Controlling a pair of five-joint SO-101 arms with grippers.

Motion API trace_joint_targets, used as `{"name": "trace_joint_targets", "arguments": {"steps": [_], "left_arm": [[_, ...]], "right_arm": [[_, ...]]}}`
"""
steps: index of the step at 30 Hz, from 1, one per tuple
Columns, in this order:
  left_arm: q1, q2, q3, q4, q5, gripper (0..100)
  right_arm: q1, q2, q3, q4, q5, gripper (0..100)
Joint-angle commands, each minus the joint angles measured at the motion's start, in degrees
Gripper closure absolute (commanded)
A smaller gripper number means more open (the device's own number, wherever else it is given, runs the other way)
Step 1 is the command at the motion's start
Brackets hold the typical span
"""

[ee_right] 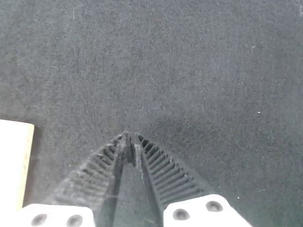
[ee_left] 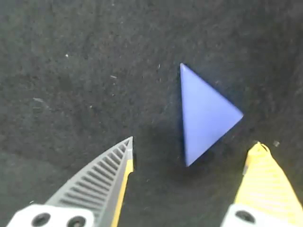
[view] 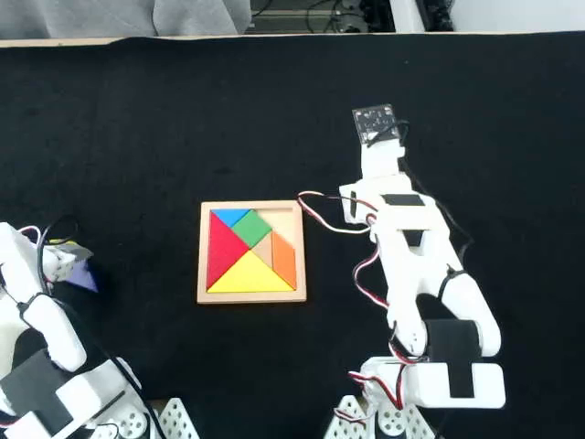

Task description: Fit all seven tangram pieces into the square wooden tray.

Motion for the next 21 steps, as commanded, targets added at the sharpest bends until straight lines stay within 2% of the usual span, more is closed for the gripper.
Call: {"name": "trace_joint_targets", "arguments": {"steps": [1, 6, 12, 21], "left_arm": [[2.9, -0.4, 1.9, -4.2, 6.4, 64], [3.3, -0.3, 3.9, -12.8, 13.7, 64], [3.4, -0.3, 8.4, -20.8, 15.0, 64], [5.8, -0.3, 10.4, -21.3, 14.8, 64]], "right_arm": [[-1.1, -0.3, -0.9, -0.8, 0.0, 98.7], [-1.8, -0.3, -0.7, -0.9, 0.0, 98.7], [-1.8, -0.3, -0.7, -0.9, 0.0, 98.7], [-1.8, -0.3, -0.7, -0.9, 0.0, 98.7]]}}
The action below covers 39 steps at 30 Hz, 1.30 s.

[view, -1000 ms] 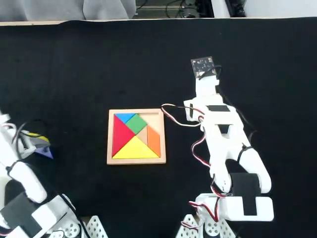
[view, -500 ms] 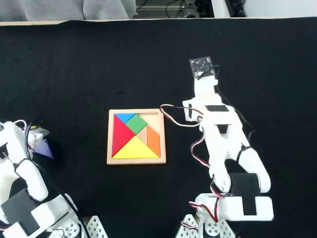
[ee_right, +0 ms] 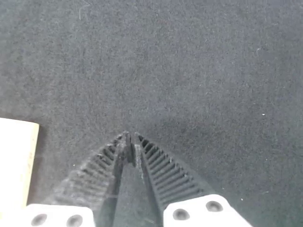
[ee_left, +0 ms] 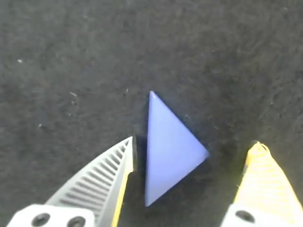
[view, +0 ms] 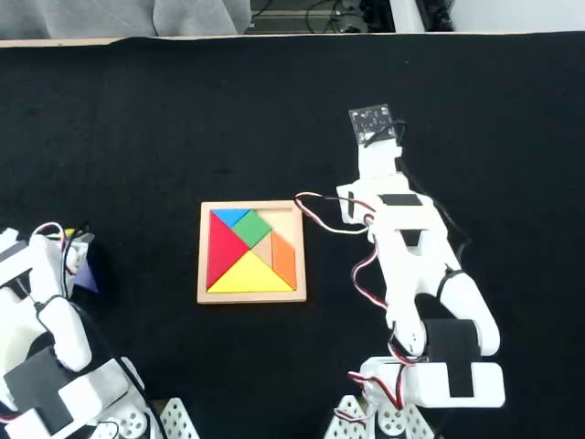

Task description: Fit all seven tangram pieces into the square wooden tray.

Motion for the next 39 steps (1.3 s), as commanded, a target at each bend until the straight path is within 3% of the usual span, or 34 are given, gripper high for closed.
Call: {"name": "trace_joint_targets", "arguments": {"steps": [1, 7, 22, 26, 33, 39], "left_arm": [[0.7, -0.3, 0.0, -0.3, 0.4, 65], [0.4, -0.3, 0.0, -0.7, -1.2, 79], [0.6, -1.0, -0.6, 0.0, -2.5, 79], [1.2, -1.0, -6.4, 9.5, -2.5, 81], [12.4, -1.0, -23.0, 29.2, -4.3, 88], [29.5, -0.9, -35.1, 34.5, -1.8, 87]], "right_arm": [[-1.1, -0.3, -0.7, -0.9, 0.0, 98.7], [-1.1, -0.3, -0.7, -0.9, 0.0, 98.7], [-1.1, -0.3, -0.7, -0.9, 0.0, 98.7], [-1.1, -0.3, -0.7, -0.9, 0.0, 98.7], [-1.1, -0.3, -0.7, -0.9, 0.0, 98.7], [-1.0, -0.4, -0.8, -0.9, 0.0, 98.7]]}}
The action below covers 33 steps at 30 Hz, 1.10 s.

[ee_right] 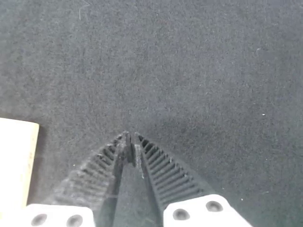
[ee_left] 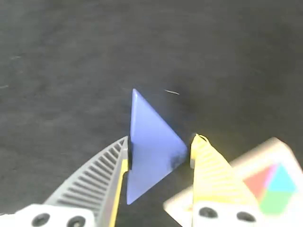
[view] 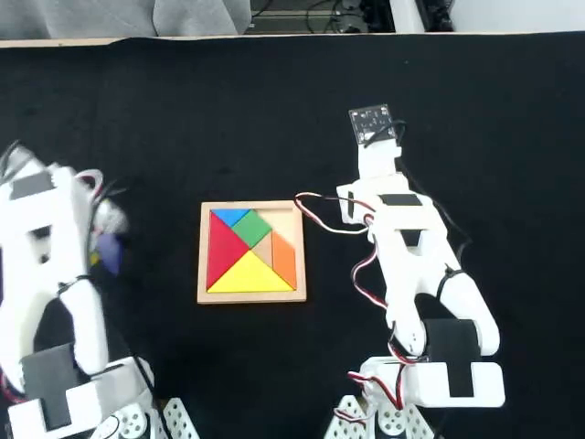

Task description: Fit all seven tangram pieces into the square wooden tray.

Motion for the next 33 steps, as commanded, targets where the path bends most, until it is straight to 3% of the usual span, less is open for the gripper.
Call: {"name": "trace_joint_targets", "arguments": {"steps": [1, 7, 15, 20, 26, 33], "left_arm": [[15.6, -0.7, -11.5, 2.1, 1.2, 87], [33.5, -0.3, -17.5, -0.9, 8.5, 87], [43.5, 5.6, -13.4, -15.8, 13.6, 87], [45.7, 14.9, -15.1, -20.5, 13.9, 87], [45.7, 21.6, -16.5, -19.6, 23.4, 87], [48.6, 22.7, -18.6, -17.5, 25.4, 87]], "right_arm": [[-0.9, -0.4, -0.8, -0.9, 0.0, 98.7], [0.4, -0.8, -1.0, -0.9, 0.0, 98.7], [4.3, -0.7, -2.3, -1.1, -0.4, 98.7], [7.7, -0.5, -3.4, -1.3, -3.4, 98.7], [7.8, -0.5, -3.5, -1.3, -5.1, 98.7], [7.7, -0.5, -3.5, -1.3, -5.1, 98.7]]}}
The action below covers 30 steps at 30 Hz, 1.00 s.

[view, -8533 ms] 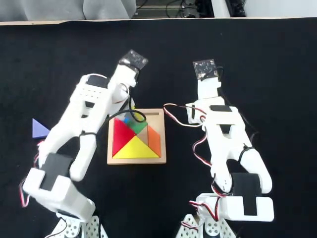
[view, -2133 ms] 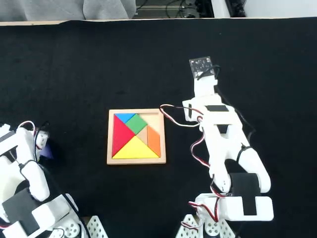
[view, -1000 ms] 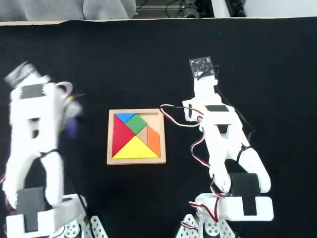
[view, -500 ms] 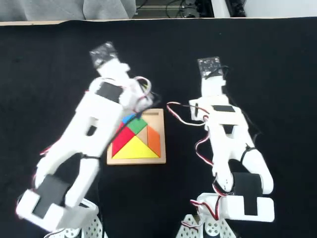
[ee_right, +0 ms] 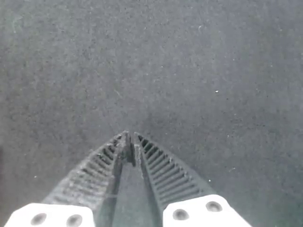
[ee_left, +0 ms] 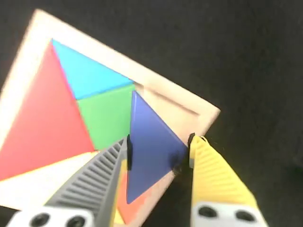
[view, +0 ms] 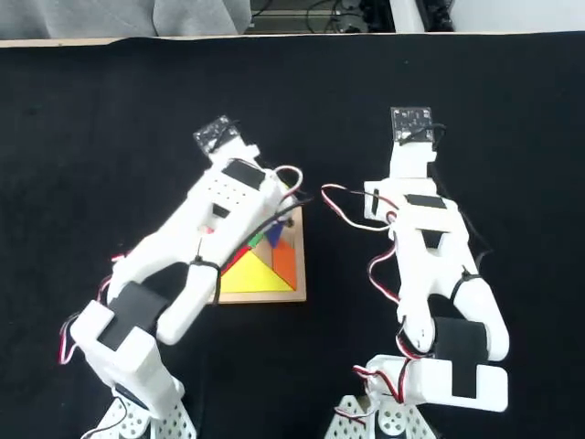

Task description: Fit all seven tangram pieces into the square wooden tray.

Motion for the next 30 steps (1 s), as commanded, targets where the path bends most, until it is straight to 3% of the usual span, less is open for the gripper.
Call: {"name": "trace_joint_targets", "arguments": {"steps": [1, 7, 17, 24, 30], "left_arm": [[2.4, 0.0, -4.4, 0.3, 0.9, 87], [2.7, 0.0, -4.1, 1.4, 4.1, 71], [-1.0, -1.3, -5.3, 5.8, 4.7, 70], [-22.5, -17.1, -15.3, 27.0, -16.8, 70], [-42.5, -29.1, -3.7, 26.0, -43.8, 70]], "right_arm": [[0.4, -0.5, -3.5, -1.1, -0.4, 98.7], [0.4, -0.5, -3.5, -1.1, -0.5, 98.7], [0.4, -0.5, -3.5, -1.1, -0.5, 98.7], [-3.2, -1.0, -3.6, 3.4, 1.7, 98.7], [-11.6, -2.2, -4.2, 10.4, 11.0, 98.8]]}}
